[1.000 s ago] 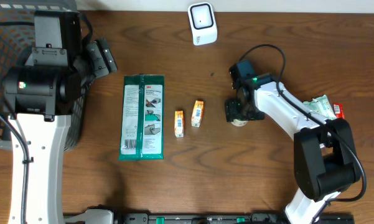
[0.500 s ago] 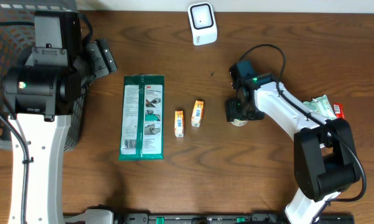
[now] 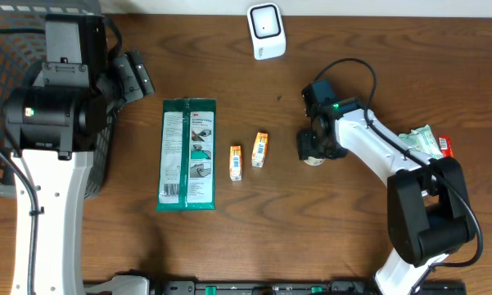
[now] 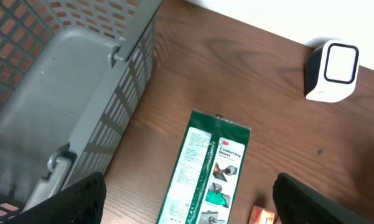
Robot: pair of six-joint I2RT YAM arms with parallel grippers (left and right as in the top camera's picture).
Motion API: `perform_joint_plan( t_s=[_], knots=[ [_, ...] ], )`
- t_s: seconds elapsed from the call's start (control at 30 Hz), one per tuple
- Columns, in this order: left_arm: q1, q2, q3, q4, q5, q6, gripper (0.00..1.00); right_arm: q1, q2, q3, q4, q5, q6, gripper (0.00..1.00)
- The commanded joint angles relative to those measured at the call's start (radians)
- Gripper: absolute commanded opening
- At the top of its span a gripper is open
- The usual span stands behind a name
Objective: Scan the item barcode
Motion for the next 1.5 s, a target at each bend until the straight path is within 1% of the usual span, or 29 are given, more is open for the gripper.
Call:
perform_joint_plan(
  t_s=[0.0, 0.1, 0.13, 0.7, 0.8, 0.93, 1.07, 1.1, 1.13, 1.2, 1.3, 1.37, 1.4, 1.47],
  knots=[
    [0.003, 0.003, 0.000, -0.003, -0.005, 0.009, 0.86, 0.011, -0.008, -0.018, -0.003, -0.002, 0.010, 0.55],
    [0.003, 0.003, 0.000, -0.003, -0.005, 0.009, 0.86, 0.011, -0.008, -0.018, -0.008, -0.002, 0.010, 0.68],
    [0.003, 0.003, 0.000, -0.003, -0.005, 0.009, 0.86, 0.011, -0.008, -0.018, -0.010, -0.002, 0.010, 0.69],
    [0.003, 0.003, 0.000, -0.003, -0.005, 0.009, 0.86, 0.011, -0.008, -0.021, -0.008, 0.004, 0.010, 0.70],
    [0.003, 0.003, 0.000, -0.003, -0.005, 0.009, 0.86, 0.011, -0.008, -0.021, -0.006, 0.006, 0.010, 0.65],
    [0.003, 0.003, 0.000, -0.003, -0.005, 0.009, 0.86, 0.011, -0.008, -0.020, -0.006, 0.006, 0.011, 0.55],
    [0.003, 0.003, 0.000, -0.003, -0.005, 0.009, 0.86, 0.011, -0.009, -0.014, -0.010, 0.006, 0.010, 0.50],
    [0.003, 0.003, 0.000, -0.003, -0.005, 0.009, 0.86, 0.011, -0.009, -0.007, -0.015, 0.004, 0.010, 0.47],
    [0.003, 0.003, 0.000, -0.003, -0.005, 0.009, 0.86, 0.011, -0.011, 0.004, -0.023, -0.002, 0.010, 0.40],
    [0.003, 0.003, 0.000, -0.003, -0.005, 0.009, 0.86, 0.011, -0.022, 0.039, -0.054, -0.024, 0.000, 0.31],
    [0.003, 0.003, 0.000, -0.003, -0.005, 0.009, 0.86, 0.011, -0.055, 0.102, -0.106, -0.034, -0.013, 0.20],
    [0.003, 0.003, 0.000, -0.003, -0.005, 0.009, 0.86, 0.011, -0.086, 0.145, -0.129, -0.035, -0.037, 0.04],
    [0.003, 0.003, 0.000, -0.003, -0.005, 0.009, 0.86, 0.011, -0.107, 0.170, -0.137, -0.034, -0.049, 0.01],
    [0.003, 0.003, 0.000, -0.003, -0.005, 0.009, 0.86, 0.011, -0.148, 0.213, -0.148, -0.035, -0.050, 0.01]
  ],
)
